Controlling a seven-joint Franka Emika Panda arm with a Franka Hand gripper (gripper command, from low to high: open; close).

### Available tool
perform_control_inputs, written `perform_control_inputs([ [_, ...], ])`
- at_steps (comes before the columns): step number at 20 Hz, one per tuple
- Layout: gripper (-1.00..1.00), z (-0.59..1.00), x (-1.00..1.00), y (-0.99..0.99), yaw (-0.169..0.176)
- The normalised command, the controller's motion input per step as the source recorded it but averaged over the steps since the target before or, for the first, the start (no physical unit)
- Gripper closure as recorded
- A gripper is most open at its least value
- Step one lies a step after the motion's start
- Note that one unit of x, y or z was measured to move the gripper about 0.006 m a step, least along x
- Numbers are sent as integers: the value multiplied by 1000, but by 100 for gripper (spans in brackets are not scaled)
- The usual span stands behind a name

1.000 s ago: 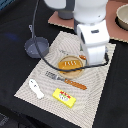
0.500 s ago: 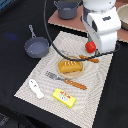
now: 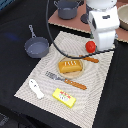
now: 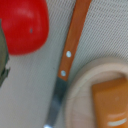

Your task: Interact with the objects in diverse but meaningful ways.

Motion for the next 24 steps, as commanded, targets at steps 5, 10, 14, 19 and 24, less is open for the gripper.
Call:
perform_control_inputs([
  [5, -100, 19, 258, 439, -193],
  [10, -100, 0, 265, 449, -191],
  [14, -100, 0, 180, 349, -114],
  [19, -100, -5, 123, 270, -26],
  [24, -100, -85, 49, 170, -1],
])
